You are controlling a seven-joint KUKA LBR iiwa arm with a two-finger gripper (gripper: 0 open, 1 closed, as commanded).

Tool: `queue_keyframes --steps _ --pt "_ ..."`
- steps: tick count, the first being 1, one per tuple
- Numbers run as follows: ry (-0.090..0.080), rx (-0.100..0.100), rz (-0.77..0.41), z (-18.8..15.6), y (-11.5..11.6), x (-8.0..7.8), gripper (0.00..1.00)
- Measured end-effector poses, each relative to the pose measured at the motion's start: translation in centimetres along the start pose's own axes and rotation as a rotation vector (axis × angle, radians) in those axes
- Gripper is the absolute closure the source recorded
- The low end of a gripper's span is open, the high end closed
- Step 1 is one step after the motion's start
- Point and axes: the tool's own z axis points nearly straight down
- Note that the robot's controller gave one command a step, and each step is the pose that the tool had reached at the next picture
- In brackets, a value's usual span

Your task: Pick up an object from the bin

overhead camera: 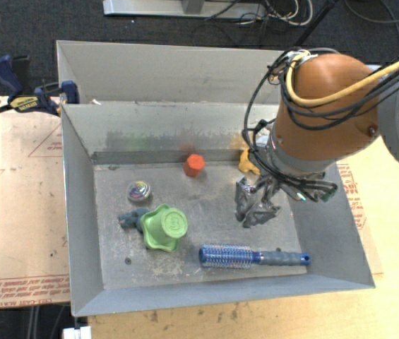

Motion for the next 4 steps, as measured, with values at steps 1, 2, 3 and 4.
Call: queue_keyframes --steps 1,2,3,4 --pt "0.009 -0.006 -0.019 13.8 -2.1 6.1 0.0" --pt "-0.018 0.015 -0.107 17.8 -2.6 5.5 0.0" --pt "-0.009 0.011 -0.106 17.7 -2.5 5.7 1.0" --pt "-0.003 0.004 -0.11 4.2 -4.1 5.4 1.0"
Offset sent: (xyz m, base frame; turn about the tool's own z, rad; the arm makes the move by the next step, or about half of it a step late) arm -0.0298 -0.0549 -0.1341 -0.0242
